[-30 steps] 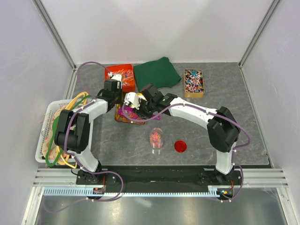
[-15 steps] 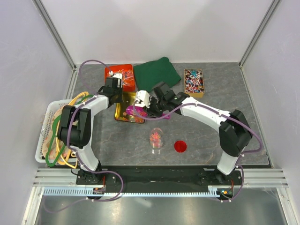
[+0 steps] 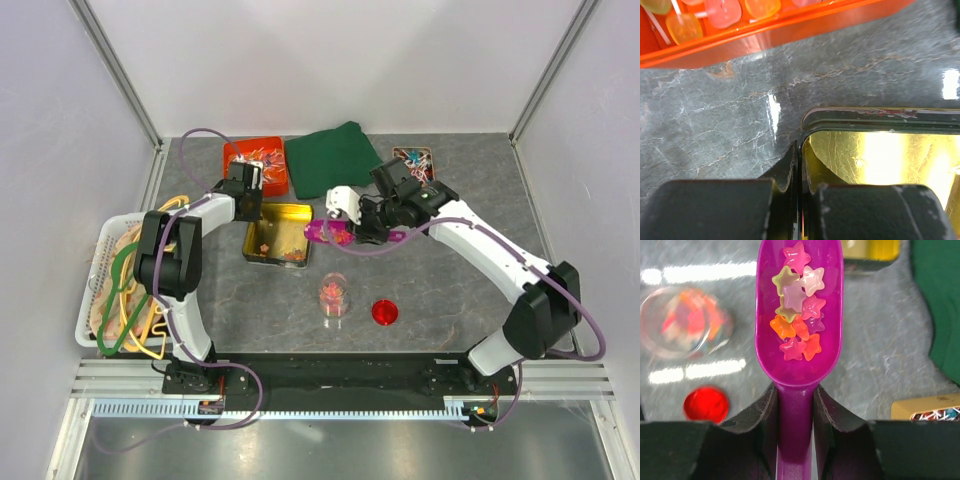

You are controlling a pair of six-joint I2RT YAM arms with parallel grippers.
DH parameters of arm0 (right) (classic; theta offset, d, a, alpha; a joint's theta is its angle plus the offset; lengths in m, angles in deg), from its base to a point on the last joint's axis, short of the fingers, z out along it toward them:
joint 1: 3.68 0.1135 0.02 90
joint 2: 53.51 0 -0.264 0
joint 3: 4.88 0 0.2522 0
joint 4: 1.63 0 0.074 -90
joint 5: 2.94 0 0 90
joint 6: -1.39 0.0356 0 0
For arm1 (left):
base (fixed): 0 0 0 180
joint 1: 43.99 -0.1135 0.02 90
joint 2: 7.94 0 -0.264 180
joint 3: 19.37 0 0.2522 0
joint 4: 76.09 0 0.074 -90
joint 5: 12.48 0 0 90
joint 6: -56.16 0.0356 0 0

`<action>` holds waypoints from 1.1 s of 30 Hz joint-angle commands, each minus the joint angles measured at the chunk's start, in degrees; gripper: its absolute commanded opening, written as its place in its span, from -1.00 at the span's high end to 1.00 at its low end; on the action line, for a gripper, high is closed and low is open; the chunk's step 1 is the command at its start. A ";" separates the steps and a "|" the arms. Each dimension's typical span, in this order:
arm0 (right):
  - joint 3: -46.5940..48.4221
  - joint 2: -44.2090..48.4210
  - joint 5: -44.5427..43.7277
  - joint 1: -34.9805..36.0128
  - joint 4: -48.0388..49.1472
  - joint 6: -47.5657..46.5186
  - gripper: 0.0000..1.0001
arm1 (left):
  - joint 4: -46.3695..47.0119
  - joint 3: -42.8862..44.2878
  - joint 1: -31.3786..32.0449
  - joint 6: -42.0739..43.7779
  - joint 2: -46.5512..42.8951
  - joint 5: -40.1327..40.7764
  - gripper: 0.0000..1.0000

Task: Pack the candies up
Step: Place the storage box at the center of the board.

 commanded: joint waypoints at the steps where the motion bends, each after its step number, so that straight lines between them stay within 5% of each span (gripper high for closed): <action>1: 3.64 5.01 -0.31 0.41 -15.97 -11.04 1.00 | -3.22 2.36 -1.20 2.34 2.13 -1.88 0.96; 13: 2.59 12.30 -1.12 0.41 -25.57 -14.57 1.00 | -4.19 3.06 -4.89 3.31 1.43 -1.70 0.85; 33: -0.14 13.10 -9.99 9.02 -27.07 -11.76 1.00 | -5.50 4.56 -5.34 3.31 0.20 -3.55 -0.23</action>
